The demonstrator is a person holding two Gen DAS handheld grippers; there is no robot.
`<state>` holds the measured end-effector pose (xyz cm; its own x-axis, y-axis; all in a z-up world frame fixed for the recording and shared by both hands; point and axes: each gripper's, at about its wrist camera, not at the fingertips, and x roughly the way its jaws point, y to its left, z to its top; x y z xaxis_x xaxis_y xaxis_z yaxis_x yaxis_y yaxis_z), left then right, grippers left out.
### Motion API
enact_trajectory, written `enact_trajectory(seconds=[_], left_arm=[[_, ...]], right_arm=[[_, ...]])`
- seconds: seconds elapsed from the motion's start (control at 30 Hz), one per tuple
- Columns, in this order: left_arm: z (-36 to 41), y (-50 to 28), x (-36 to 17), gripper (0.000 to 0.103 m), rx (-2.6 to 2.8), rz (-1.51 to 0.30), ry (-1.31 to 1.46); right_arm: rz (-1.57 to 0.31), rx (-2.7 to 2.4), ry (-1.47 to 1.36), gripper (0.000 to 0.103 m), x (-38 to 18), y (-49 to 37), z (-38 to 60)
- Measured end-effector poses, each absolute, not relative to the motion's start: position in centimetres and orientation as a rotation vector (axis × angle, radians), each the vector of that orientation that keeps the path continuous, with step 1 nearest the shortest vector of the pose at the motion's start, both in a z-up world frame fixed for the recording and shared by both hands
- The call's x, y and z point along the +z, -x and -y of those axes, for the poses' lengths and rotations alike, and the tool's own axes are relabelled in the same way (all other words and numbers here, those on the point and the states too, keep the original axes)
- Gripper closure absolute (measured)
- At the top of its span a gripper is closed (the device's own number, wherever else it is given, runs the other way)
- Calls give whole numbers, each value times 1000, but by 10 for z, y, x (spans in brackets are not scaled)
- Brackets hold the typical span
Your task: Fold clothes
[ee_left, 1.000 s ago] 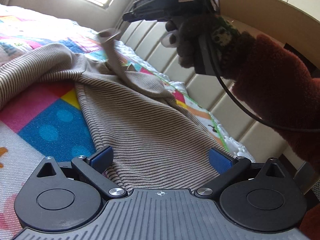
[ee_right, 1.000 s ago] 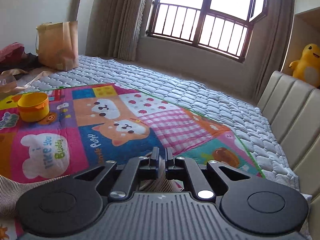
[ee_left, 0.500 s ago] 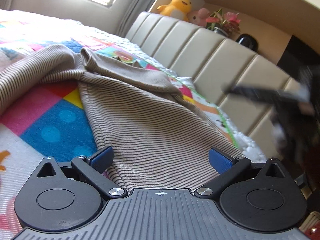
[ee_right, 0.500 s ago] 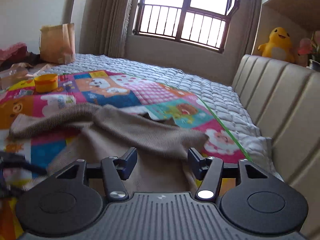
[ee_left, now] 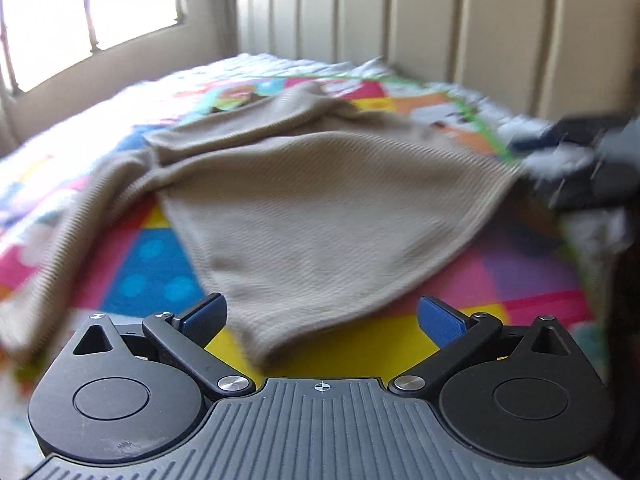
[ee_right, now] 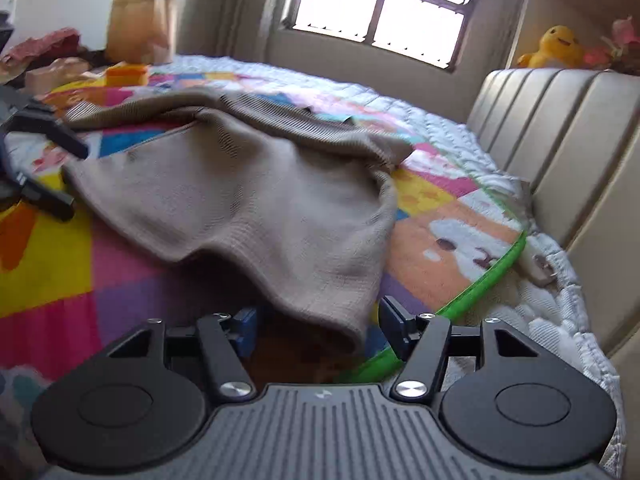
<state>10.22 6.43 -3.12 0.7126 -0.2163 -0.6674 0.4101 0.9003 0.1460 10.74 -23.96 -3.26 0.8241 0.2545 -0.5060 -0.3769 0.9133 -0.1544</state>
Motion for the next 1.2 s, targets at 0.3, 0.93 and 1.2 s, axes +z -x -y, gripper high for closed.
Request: enact_trajectory(seconds=[0.3, 0.93, 1.2], left_arm=[[-117, -126, -24, 0, 43, -689, -191], [-49, -113, -33, 0, -201, -661, -440], [-99, -141, 0, 0, 3, -606, -287]], right_arm=[[-510, 301, 89, 44, -30, -115, 269], [-492, 364, 196, 27, -30, -59, 259], [-437, 426, 326, 24, -26, -67, 219]])
